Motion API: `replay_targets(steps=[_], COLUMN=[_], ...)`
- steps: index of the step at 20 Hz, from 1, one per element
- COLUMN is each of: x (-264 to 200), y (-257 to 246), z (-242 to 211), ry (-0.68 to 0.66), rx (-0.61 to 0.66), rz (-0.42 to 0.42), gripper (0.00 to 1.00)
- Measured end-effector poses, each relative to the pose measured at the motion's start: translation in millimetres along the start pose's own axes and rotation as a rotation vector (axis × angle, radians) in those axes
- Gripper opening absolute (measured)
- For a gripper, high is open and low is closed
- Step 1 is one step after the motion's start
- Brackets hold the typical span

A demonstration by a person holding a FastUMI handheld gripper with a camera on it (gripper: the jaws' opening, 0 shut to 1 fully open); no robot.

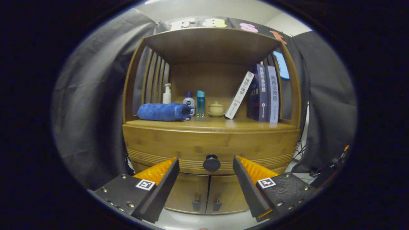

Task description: Pull open the drawer, take out the items inside it, and place them on the countertop above the cabinet.

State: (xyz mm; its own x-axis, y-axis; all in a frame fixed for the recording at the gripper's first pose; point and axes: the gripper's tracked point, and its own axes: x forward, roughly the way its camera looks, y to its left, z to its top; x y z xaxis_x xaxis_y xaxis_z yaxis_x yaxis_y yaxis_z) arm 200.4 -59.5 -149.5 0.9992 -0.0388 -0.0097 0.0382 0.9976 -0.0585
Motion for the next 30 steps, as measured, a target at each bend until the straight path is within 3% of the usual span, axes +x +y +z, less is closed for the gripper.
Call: replay_targets(steps=[4, 6, 9, 10, 11, 14, 20, 21, 23, 26, 28, 30], x=[39, 46, 49, 52, 54, 61, 73, 71, 70, 72, 65, 67], y=[-9, -5, -7, -8, -9, -9, -7, -8, -8, -10, -10, -9], z=[-20, -34, -21, -23, -22, -26, -37, -30, -33, -45, -41, -43], ry=[0.033, 0.075, 0.034, 0.032, 0.023, 0.029, -0.001, -0.069, -0.057, 0.057, 0.052, 0.059], rx=[-0.026, 0.01, 0.049, 0.043, 0.056, 0.088, -0.017, -0.043, -0.085, 0.0, 0.0, -0.023], rz=[-0.026, 0.0, -0.03, -0.038, -0.047, -0.061, -0.036, -0.029, -0.025, -0.027, -0.024, -0.013], gripper=[1.0, 0.84, 0.6, 0.6, 0.42, 0.42, 0.43, 0.46, 0.42, 0.38, 0.3, 0.29])
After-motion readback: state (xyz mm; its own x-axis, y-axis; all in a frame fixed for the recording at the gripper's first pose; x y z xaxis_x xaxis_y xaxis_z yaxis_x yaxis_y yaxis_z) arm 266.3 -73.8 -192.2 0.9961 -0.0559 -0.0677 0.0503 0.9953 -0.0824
